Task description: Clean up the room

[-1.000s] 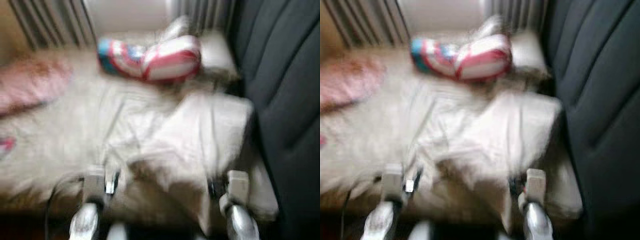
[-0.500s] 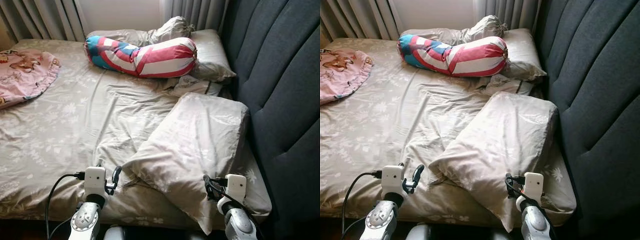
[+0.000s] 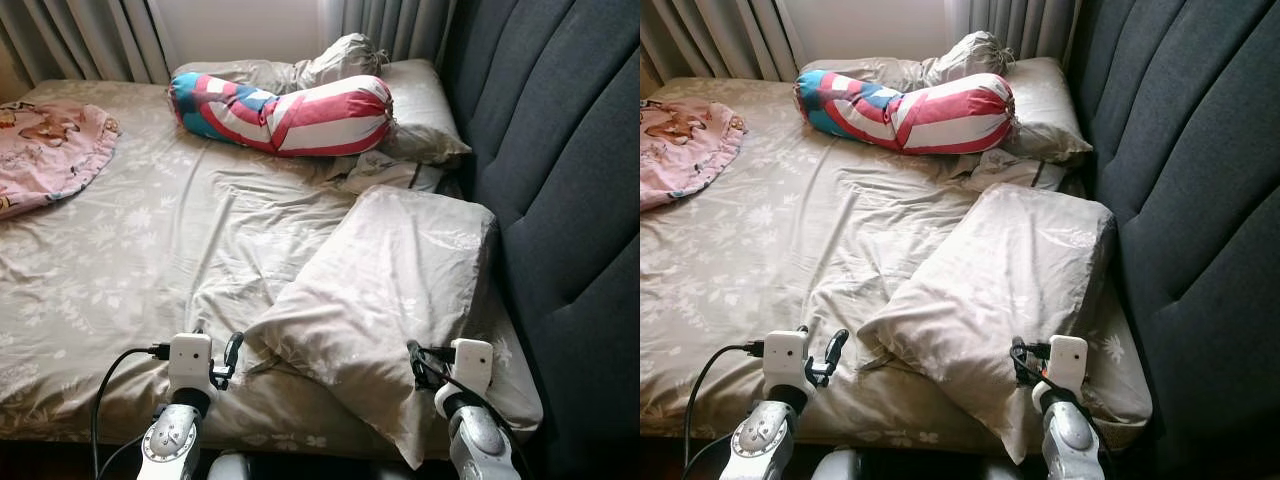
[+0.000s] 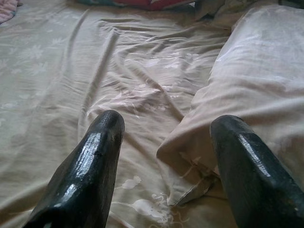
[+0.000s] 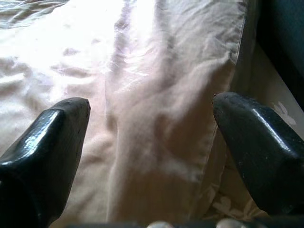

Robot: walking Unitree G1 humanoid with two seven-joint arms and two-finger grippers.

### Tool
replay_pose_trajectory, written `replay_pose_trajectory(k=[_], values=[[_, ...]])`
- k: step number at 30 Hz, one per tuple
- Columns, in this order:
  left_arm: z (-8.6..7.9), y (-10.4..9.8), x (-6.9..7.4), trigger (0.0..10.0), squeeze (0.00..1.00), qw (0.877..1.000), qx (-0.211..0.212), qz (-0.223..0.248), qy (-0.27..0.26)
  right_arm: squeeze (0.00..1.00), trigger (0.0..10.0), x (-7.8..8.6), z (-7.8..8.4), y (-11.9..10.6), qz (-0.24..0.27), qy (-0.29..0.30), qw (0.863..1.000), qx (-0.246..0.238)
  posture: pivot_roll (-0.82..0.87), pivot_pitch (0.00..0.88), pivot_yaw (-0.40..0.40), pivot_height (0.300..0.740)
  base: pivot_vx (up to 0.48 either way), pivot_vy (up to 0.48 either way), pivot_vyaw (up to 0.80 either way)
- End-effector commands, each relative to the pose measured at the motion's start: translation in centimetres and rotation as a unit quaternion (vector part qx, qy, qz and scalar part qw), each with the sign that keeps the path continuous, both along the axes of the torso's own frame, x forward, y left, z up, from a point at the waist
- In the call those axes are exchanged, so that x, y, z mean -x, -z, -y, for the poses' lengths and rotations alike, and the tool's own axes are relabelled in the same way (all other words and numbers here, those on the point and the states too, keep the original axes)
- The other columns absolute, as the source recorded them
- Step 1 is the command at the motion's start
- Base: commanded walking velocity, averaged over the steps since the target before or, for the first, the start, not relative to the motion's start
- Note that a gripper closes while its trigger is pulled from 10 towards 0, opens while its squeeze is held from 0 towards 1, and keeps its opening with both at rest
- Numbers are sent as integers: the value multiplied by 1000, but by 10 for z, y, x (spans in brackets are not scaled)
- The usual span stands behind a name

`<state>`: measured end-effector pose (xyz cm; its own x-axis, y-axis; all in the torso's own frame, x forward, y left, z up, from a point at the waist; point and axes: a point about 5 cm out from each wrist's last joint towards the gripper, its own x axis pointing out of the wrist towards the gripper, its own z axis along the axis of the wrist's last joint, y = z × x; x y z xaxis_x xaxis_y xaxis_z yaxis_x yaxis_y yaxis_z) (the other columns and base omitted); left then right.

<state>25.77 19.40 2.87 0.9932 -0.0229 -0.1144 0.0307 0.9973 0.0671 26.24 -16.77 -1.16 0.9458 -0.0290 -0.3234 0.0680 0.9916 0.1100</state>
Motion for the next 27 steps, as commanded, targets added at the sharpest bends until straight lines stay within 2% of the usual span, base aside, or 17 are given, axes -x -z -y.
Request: replay_pose_trajectory(k=[1, 10, 26, 27], values=[[0, -1, -1, 10000, 0, 1000, 4, 2, 3, 0, 10000, 1, 4, 2, -8, 7, 1000, 1, -109, 45, -45, 655, 307, 0, 0], [0, -1, -1, 10000, 0, 1000, 3, -1, 4, 0, 10000, 2, 6, 4, -19, 21, 1000, 9, -108, 48, -44, 655, 303, 0, 0], [0, -1, 0, 10000, 0, 1000, 5, 0, 8, 0, 10000, 2, 15, 6, -36, 54, 998, 3, -106, 50, -45, 655, 0, 0, 0], [0, -1, 0, 10000, 0, 1000, 5, 0, 8, 271, 10000, 2, 15, 7, -36, 53, 998, -2, -106, 51, -44, 655, 0, 0, 0]])
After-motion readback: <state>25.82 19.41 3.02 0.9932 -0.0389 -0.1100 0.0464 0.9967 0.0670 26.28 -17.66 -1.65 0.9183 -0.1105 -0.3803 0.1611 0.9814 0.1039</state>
